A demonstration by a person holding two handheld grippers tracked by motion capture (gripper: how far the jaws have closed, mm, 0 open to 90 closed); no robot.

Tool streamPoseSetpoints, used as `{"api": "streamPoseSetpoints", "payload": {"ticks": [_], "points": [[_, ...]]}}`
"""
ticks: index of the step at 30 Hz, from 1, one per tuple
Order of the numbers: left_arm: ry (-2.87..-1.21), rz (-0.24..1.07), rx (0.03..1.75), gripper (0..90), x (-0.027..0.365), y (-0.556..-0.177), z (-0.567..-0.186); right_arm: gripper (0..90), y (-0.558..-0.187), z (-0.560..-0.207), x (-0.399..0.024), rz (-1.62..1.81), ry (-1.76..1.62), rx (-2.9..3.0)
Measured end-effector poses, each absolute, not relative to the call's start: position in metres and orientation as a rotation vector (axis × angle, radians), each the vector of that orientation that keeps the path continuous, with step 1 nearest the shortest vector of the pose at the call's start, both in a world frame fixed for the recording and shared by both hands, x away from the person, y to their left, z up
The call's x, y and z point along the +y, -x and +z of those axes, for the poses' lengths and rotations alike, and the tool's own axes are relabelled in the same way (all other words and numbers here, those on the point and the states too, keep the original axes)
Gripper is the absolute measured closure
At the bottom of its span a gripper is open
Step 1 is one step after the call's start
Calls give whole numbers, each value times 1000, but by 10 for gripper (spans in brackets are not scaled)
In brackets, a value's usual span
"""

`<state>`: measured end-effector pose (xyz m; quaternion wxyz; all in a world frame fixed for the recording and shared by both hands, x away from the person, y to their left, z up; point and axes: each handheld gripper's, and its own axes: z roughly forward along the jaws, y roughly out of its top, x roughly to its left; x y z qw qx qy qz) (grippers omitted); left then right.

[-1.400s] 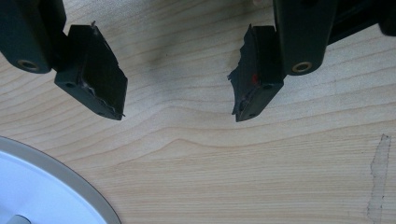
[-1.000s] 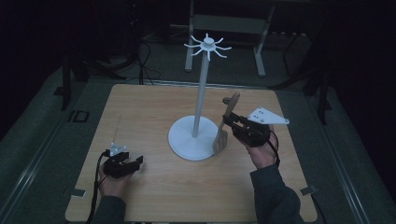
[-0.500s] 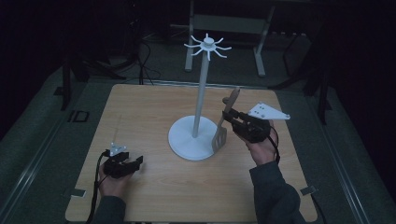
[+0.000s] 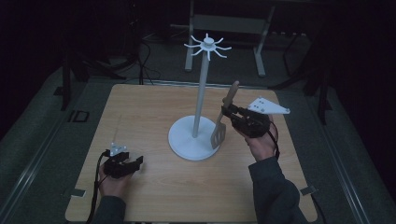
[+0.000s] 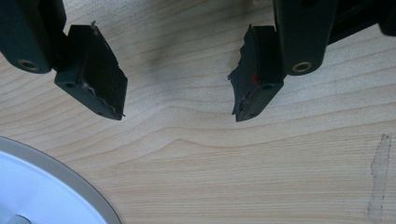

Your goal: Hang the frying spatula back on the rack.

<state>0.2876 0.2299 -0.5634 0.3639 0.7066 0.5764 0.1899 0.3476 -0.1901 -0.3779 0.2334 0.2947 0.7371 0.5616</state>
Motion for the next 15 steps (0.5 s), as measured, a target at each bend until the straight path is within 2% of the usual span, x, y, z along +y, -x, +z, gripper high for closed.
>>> {"api": "streamPoseSetpoints", "payload": {"ticks": [15], "points": [[-1820,489,1483,355,230,-288,-563,747,-355,-368,-187,1544,-803,2030]]}}
